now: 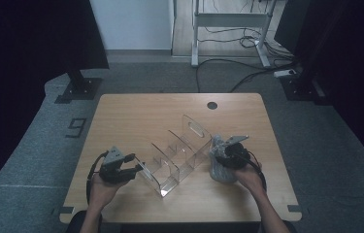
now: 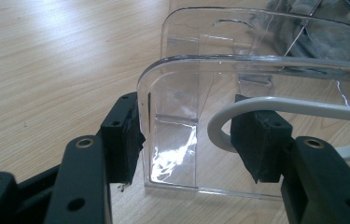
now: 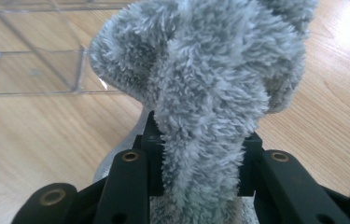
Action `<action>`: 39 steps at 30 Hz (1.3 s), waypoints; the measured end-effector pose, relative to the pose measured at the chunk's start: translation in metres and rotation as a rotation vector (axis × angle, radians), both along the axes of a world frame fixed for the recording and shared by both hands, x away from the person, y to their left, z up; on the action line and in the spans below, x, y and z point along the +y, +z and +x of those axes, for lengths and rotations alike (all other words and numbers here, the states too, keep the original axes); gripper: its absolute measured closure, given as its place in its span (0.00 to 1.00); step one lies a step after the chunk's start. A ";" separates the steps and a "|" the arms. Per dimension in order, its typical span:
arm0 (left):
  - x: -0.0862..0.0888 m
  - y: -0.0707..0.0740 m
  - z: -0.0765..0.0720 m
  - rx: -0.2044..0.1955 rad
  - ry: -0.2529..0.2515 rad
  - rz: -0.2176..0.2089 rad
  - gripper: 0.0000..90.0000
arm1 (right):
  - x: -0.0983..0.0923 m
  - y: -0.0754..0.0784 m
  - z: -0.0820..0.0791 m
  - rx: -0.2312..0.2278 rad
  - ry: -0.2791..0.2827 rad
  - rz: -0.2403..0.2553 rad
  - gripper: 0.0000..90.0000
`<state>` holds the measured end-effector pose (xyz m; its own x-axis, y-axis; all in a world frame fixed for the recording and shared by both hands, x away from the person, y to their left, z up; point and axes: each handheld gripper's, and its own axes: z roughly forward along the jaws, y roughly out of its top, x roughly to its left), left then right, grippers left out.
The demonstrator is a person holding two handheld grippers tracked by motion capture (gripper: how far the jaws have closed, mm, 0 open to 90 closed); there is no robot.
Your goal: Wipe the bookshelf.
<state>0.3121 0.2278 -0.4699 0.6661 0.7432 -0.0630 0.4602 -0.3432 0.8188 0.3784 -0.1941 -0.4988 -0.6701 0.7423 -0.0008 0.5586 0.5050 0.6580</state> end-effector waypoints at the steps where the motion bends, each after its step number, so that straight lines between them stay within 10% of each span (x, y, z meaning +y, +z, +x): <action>1: 0.000 0.000 0.000 0.000 0.001 0.000 0.49 | -0.001 0.001 -0.002 -0.005 0.002 0.006 0.72; 22: -0.001 0.000 0.000 0.007 0.002 -0.003 0.49 | 0.017 0.018 -0.041 -0.008 0.170 0.101 0.72; 39: -0.009 0.001 -0.002 0.014 -0.003 0.001 0.49 | 0.051 0.004 -0.023 -0.034 0.217 0.110 0.71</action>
